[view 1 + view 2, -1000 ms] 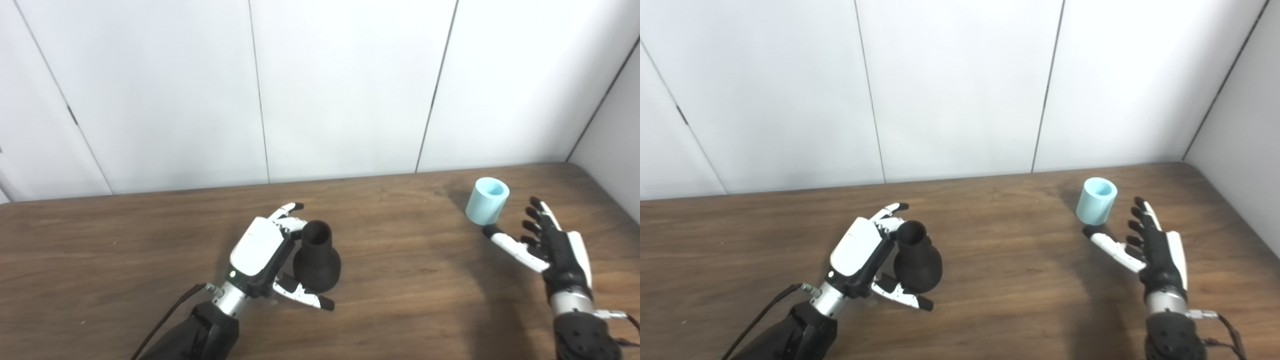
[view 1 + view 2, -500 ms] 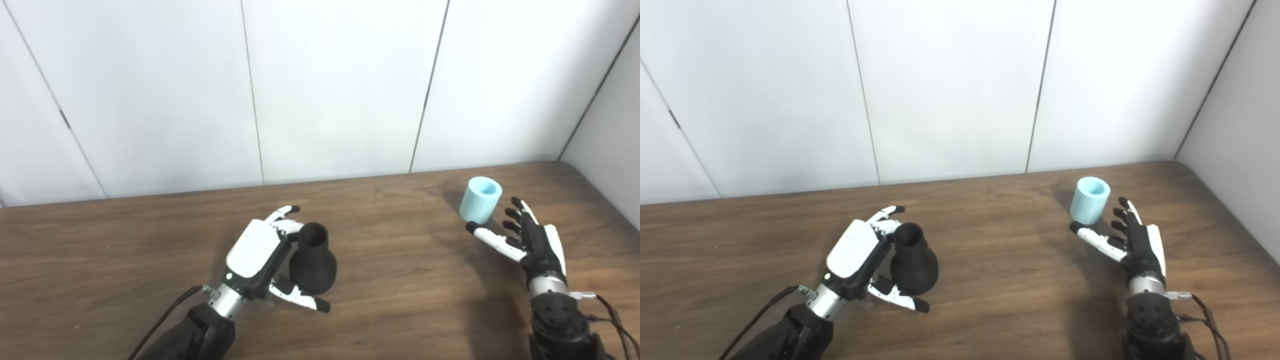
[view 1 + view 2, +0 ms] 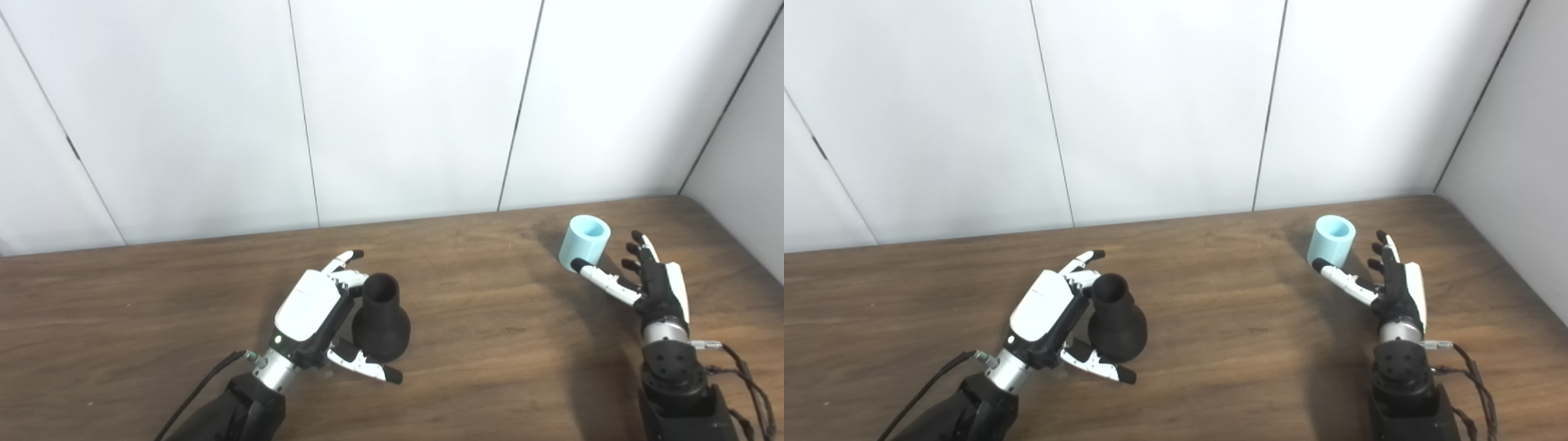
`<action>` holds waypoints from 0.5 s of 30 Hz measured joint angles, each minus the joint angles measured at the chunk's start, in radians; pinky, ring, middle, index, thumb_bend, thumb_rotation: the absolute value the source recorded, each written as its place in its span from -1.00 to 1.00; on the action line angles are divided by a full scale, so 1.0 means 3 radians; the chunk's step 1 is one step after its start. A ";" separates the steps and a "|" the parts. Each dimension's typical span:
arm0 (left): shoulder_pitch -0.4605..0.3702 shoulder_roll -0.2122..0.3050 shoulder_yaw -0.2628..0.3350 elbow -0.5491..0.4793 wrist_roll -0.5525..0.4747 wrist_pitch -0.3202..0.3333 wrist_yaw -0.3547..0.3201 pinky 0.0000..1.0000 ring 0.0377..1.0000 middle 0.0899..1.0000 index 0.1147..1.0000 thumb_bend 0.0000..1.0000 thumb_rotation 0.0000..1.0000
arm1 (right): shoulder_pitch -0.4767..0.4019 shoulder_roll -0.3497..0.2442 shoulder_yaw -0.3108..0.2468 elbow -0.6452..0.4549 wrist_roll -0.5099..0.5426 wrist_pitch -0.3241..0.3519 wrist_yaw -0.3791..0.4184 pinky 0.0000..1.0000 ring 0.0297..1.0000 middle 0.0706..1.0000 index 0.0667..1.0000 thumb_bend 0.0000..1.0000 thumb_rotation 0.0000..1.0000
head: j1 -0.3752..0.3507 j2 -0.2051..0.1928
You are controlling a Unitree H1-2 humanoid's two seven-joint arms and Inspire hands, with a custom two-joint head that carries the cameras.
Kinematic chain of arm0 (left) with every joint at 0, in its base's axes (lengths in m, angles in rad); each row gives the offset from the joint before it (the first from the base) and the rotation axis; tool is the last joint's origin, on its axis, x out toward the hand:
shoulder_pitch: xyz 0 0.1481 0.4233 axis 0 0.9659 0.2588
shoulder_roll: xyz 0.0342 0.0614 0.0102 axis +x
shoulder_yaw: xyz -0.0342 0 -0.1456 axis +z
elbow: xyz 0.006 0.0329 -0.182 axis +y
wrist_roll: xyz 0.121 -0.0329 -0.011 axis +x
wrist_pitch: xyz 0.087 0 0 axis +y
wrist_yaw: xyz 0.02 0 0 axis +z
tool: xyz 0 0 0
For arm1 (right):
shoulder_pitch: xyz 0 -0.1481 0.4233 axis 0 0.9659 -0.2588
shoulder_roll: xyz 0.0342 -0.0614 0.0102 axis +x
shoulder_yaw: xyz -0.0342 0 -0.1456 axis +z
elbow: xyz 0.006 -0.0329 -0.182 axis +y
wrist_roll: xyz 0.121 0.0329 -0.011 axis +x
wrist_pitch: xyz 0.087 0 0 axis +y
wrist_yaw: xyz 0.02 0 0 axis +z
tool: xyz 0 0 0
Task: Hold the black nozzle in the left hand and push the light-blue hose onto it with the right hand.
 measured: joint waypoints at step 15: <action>-0.0002 0.0007 -0.0011 -0.0001 -0.0007 0.0000 0.0000 0.78 0.04 -0.13 -0.29 0.00 -1.00 | -0.0221 -0.0073 0.0005 0.0398 0.0024 -0.0138 -0.0077 0.58 0.77 0.85 0.91 0.78 -0.35 | 0.0036 0.0005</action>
